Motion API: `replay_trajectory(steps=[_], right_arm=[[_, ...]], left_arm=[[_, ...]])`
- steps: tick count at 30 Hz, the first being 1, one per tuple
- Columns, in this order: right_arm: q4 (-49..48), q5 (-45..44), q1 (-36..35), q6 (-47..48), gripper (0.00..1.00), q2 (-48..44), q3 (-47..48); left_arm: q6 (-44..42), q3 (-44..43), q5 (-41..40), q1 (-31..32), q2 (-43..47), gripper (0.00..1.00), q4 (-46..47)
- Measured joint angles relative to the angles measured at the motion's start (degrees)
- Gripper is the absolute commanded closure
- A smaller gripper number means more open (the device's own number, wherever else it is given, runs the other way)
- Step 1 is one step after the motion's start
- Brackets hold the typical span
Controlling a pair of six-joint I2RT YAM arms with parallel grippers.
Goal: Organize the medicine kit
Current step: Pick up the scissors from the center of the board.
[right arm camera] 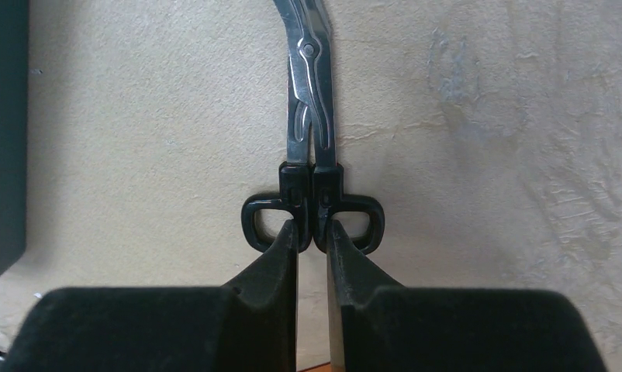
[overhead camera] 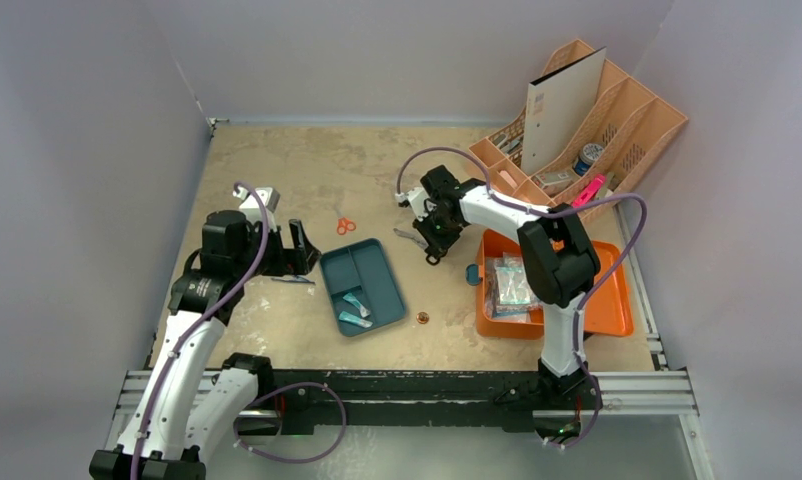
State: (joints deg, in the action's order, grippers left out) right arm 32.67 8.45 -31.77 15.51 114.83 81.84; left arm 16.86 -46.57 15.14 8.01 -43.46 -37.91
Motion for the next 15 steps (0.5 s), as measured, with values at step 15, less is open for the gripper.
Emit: replay_trajectory(steps=[15], right_arm=[[0.8,0.1,0.0,-10.2,1.0,-0.4,0.0]], left_arm=[[2.1,0.0,0.2,0.0,-3.3,0.13,-0.5]])
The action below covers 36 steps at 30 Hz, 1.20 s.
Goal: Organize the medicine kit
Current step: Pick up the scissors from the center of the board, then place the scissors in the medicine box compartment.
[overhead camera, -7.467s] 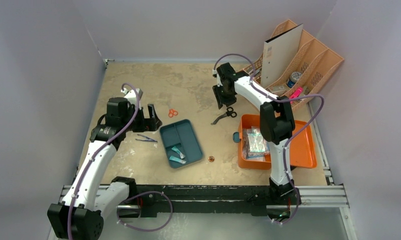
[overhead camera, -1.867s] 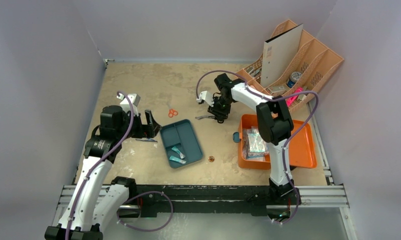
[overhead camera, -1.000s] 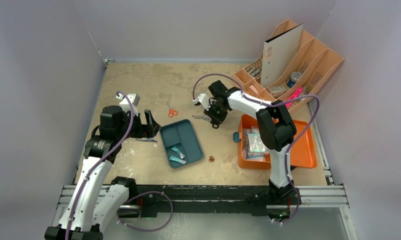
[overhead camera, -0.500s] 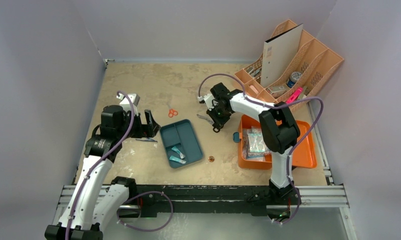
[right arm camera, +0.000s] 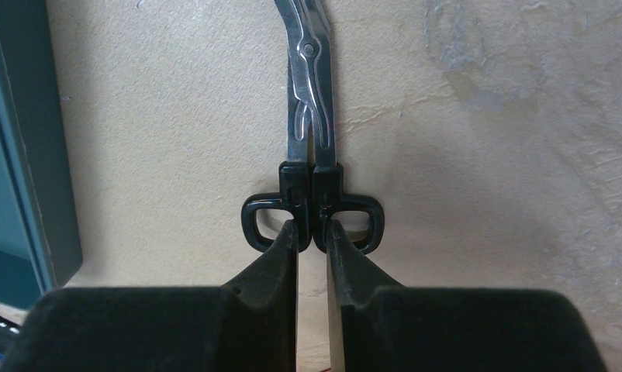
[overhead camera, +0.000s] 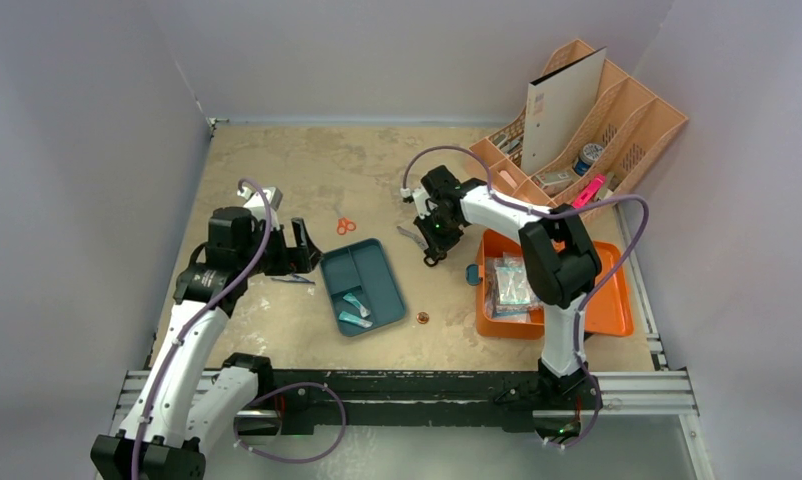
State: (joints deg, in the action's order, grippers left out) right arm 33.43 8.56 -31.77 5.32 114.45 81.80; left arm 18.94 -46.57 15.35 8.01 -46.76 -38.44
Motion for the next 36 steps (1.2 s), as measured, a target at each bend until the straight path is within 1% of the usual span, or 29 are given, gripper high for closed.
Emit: replay_trajectory(steps=[7,18,23,27,31,36], right_arm=[[0.3,1.5,0.0,-4.8,1.0,-2.6,-1.5],[-0.5,3.8,0.0,-12.2,1.0,-7.2,-3.4],[-2.4,5.1,0.0,-17.9,1.0,-10.1,-6.7],[-5.2,6.1,-0.6,-23.3,1.0,-13.8,-9.5],[-8.2,5.9,-2.9,-28.4,1.0,-17.2,-11.0],[-11.1,4.0,-9.0,-33.9,1.0,-18.4,-11.1]], left_arm=[[3.3,0.0,2.3,0.0,-1.1,0.16,0.6],[8.6,0.1,3.7,0.0,-3.8,0.19,3.1],[10.5,0.5,3.9,0.0,-4.5,0.19,4.7],[11.1,0.5,4.5,0.0,-7.0,0.17,4.9],[11.1,0.5,4.3,0.0,-9.3,0.13,4.8],[11.5,-0.9,-0.6,-0.2,-9.7,0.1,2.7]])
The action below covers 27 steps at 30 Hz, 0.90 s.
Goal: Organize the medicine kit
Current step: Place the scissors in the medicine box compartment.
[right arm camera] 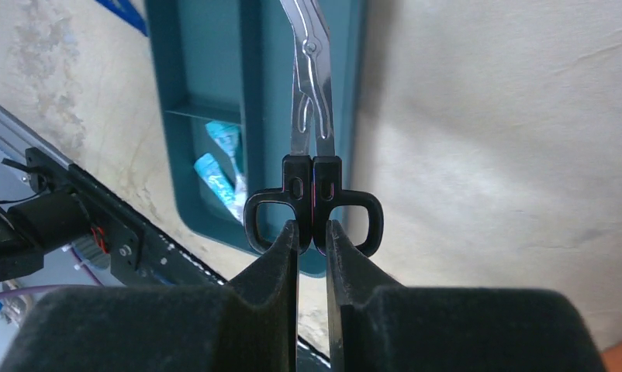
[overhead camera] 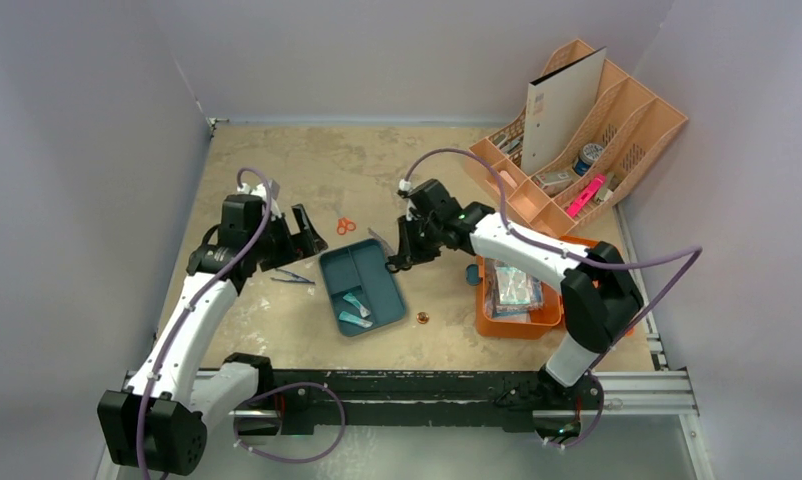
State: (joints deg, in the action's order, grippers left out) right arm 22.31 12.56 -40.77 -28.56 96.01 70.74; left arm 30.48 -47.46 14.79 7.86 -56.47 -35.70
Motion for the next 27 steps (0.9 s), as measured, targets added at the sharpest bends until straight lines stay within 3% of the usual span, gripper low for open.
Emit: replay_trajectory(steps=[10,18,27], right_arm=[[-4.9,-7.5,-12.2,-10.6,1.0,0.9,0.0],[-5.5,-15.0,-14.0,-13.0,0.99,3.2,-0.4],[-7.5,-12.5,-14.6,-9.2,0.78,4.8,0.8]], left_arm=[[0.5,-1.1,-10.0,-0.4,-0.6,0.09,-3.2],[-0.1,-1.1,-10.7,-0.4,-0.5,0.11,-3.2],[-1.3,-0.6,-3.2,-0.4,-0.5,0.25,-2.2]])
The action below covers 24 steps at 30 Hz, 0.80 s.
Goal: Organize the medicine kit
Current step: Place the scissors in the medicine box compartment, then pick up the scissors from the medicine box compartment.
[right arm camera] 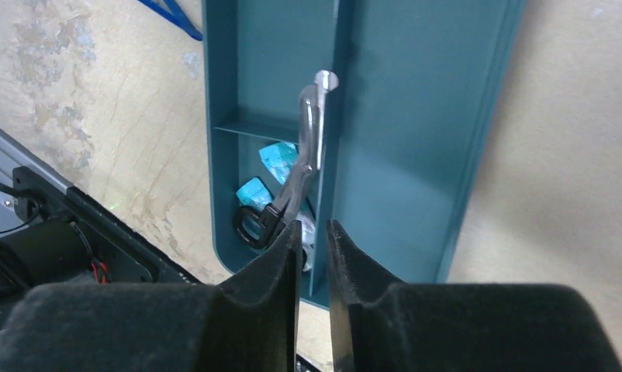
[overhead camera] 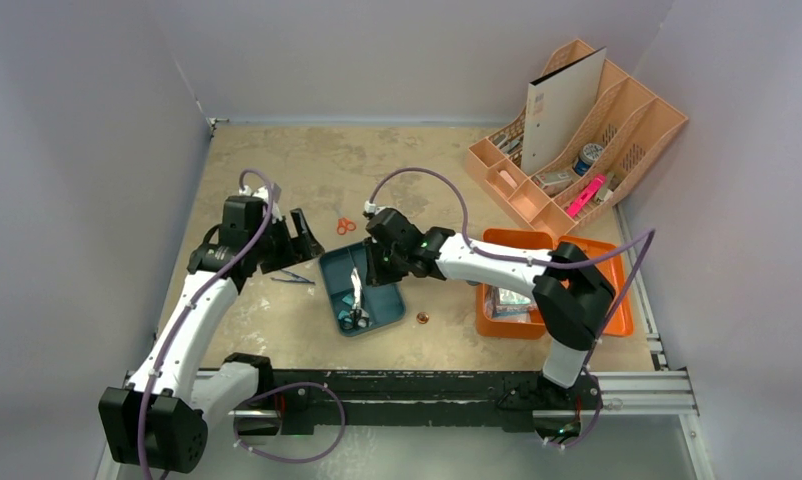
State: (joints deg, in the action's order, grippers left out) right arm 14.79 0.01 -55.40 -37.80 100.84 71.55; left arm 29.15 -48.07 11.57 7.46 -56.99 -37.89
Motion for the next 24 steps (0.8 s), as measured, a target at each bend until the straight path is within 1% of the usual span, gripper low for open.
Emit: replay_trajectory(steps=[1,2,3,7,12,18,24], right_arm=[[-0.3,0.4,-0.2,0.3,0.75,0.7,0.5],[-0.7,0.8,-0.4,0.5,0.69,1.4,1.0],[-1.0,1.0,-0.8,0.5,0.66,2.0,1.2],[-1.0,0.4,-2.4,0.3,0.6,3.7,2.4],[-0.2,-3.7,-3.7,0.5,0.53,6.9,6.5],[2.4,-8.5,-3.7,2.5,0.52,11.3,12.5],[5.0,-11.5,-3.7,4.5,0.51,14.4,15.3]], left_arm=[[0.0,0.1,1.0,0.0,-0.1,0.25,0.1],[0.0,0.2,2.1,0.0,-0.3,0.26,0.1],[0.0,0.2,3.0,0.0,-0.7,0.26,0.1],[0.2,0.2,4.0,0.0,-2.4,0.26,0.2],[0.5,0.2,2.5,-0.8,-3.3,0.23,-0.3],[2.5,0.2,1.6,-3.7,-3.6,0.23,-0.8],[4.8,0.3,5.5,-8.0,-5.7,0.25,-0.4]])
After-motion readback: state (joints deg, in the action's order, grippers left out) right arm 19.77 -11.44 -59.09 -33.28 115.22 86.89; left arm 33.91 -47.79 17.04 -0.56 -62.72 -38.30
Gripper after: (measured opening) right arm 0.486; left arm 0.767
